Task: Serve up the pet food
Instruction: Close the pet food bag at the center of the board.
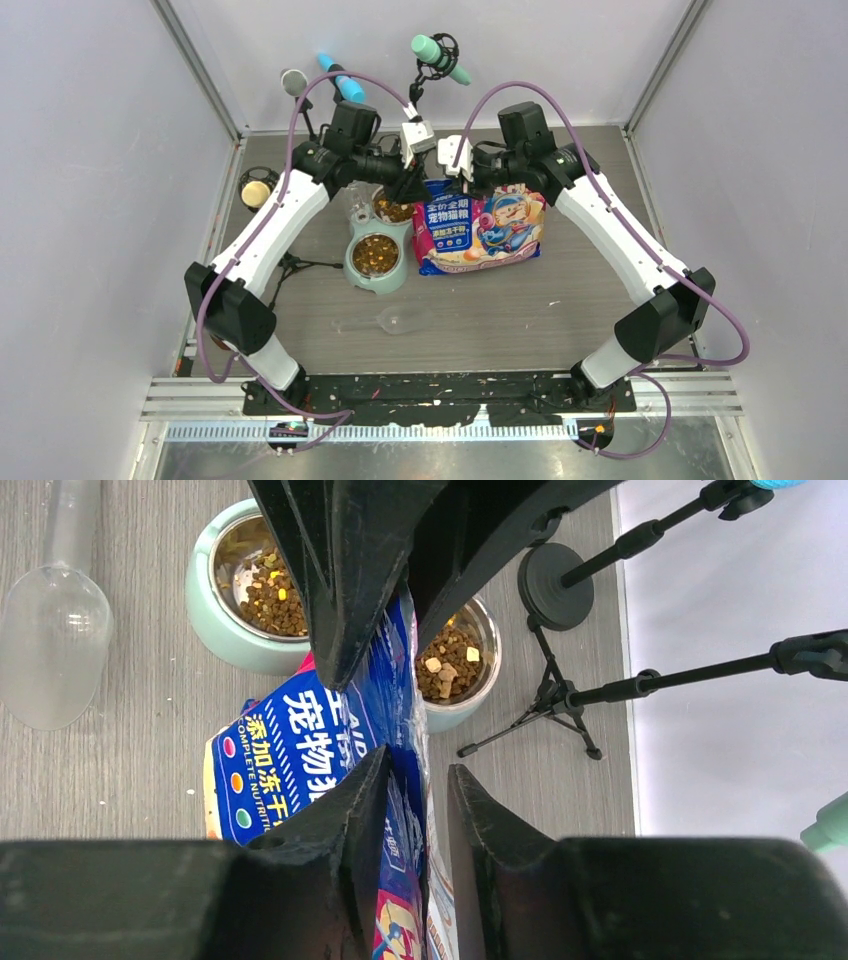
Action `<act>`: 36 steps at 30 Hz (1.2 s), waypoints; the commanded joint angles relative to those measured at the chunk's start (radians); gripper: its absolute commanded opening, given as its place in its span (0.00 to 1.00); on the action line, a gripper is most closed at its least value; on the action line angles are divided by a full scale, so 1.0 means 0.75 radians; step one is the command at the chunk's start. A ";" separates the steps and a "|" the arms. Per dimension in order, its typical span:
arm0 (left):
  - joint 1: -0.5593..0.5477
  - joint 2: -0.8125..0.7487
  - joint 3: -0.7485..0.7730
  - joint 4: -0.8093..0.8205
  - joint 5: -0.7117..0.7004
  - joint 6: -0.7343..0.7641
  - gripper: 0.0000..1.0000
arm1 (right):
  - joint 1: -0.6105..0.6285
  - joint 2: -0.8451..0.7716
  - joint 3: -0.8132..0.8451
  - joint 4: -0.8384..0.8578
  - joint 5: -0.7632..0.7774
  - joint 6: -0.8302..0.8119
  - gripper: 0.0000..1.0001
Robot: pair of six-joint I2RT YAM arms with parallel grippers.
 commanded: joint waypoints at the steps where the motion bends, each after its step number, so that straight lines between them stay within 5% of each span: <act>1: -0.011 0.005 0.060 0.054 0.027 -0.023 0.22 | 0.019 0.009 0.057 0.005 0.020 -0.034 0.32; 9: -0.009 0.021 0.062 0.083 0.038 -0.047 0.13 | 0.019 -0.001 0.038 0.055 -0.015 -0.017 0.38; 12: -0.009 0.027 0.063 0.075 0.053 -0.040 0.00 | 0.019 0.002 0.032 0.062 -0.013 -0.016 0.26; 14: -0.009 0.023 0.057 0.069 0.048 -0.031 0.00 | 0.019 -0.002 0.029 0.058 0.006 -0.026 0.09; 16: -0.008 0.018 0.048 0.066 0.034 -0.014 0.00 | 0.019 -0.011 0.019 0.047 0.053 -0.041 0.06; 36: 0.102 -0.055 -0.082 0.033 0.074 0.098 0.00 | -0.082 -0.146 -0.094 0.012 0.757 -0.275 0.05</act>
